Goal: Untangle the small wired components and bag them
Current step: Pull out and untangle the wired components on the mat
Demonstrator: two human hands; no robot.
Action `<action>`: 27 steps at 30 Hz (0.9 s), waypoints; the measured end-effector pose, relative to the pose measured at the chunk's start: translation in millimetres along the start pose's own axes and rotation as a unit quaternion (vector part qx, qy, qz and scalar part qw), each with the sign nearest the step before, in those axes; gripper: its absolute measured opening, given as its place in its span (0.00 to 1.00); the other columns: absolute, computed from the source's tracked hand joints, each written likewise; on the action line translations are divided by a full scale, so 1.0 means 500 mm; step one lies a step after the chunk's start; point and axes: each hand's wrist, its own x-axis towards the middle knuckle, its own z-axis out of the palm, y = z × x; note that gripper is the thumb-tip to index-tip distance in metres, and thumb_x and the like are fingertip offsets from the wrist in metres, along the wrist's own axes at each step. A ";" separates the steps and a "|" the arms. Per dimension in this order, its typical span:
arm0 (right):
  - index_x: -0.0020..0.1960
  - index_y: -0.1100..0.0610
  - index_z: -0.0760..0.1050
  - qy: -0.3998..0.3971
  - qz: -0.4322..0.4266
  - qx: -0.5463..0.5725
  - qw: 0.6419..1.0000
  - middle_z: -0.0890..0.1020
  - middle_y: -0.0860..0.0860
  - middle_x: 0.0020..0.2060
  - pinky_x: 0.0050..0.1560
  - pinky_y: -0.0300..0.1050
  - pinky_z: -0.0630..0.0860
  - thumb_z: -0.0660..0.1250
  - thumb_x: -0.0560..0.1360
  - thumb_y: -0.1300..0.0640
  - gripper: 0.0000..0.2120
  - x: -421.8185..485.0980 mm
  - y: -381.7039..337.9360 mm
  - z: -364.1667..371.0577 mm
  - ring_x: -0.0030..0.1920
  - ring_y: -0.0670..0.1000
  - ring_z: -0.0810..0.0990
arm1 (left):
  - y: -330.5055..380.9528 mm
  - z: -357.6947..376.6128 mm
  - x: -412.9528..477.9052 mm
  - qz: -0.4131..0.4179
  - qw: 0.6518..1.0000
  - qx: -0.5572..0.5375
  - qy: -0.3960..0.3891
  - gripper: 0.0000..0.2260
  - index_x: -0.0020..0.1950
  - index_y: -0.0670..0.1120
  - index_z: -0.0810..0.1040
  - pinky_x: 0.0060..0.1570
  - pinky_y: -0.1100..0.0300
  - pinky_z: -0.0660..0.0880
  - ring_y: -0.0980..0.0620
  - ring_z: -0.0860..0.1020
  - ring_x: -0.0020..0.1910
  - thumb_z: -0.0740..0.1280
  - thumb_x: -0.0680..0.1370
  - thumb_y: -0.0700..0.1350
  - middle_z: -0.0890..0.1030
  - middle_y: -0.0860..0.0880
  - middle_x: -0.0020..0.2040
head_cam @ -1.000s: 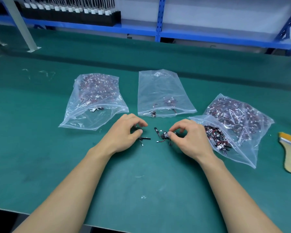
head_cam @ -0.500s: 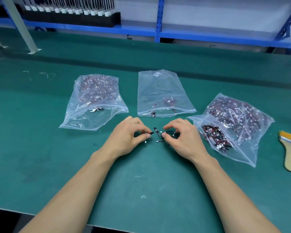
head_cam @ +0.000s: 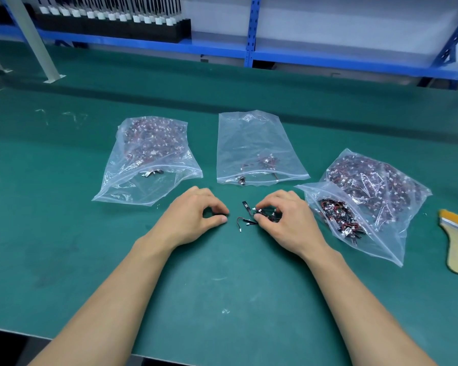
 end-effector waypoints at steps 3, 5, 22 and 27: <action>0.48 0.46 0.84 -0.013 0.003 0.000 1.000 0.80 0.40 0.47 0.53 0.52 0.75 0.73 0.74 0.51 0.04 0.000 0.000 0.000 0.51 0.47 0.73 | -0.002 -0.010 -0.002 0.004 1.000 -0.007 -0.010 0.05 0.51 0.56 0.86 0.48 0.66 0.68 0.58 0.71 0.48 0.73 0.77 0.48 0.78 0.60 0.45; 0.47 0.46 0.84 -0.014 0.007 -0.001 1.000 0.80 0.40 0.46 0.52 0.51 0.75 0.73 0.74 0.51 0.03 -0.001 0.002 -0.002 0.50 0.47 0.72 | -0.004 -0.016 -0.004 0.004 1.000 -0.021 -0.016 0.06 0.51 0.56 0.86 0.49 0.65 0.69 0.57 0.74 0.49 0.74 0.77 0.45 0.79 0.59 0.46; 0.40 0.50 0.79 -0.014 0.033 -0.008 0.999 0.78 0.43 0.40 0.50 0.52 0.74 0.74 0.73 0.53 0.05 -0.006 0.007 -0.015 0.46 0.49 0.73 | -0.005 -0.027 -0.014 0.018 1.000 -0.019 -0.007 0.06 0.46 0.50 0.88 0.57 0.70 0.69 0.61 0.78 0.53 0.75 0.73 0.40 0.83 0.60 0.50; 0.40 0.47 0.78 -0.017 0.028 -0.006 0.999 0.78 0.42 0.40 0.50 0.52 0.75 0.74 0.73 0.52 0.06 -0.008 0.007 -0.015 0.46 0.48 0.73 | -0.004 -0.024 -0.014 0.033 0.999 -0.030 0.010 0.07 0.49 0.50 0.87 0.57 0.61 0.73 0.57 0.78 0.53 0.76 0.73 0.40 0.83 0.59 0.50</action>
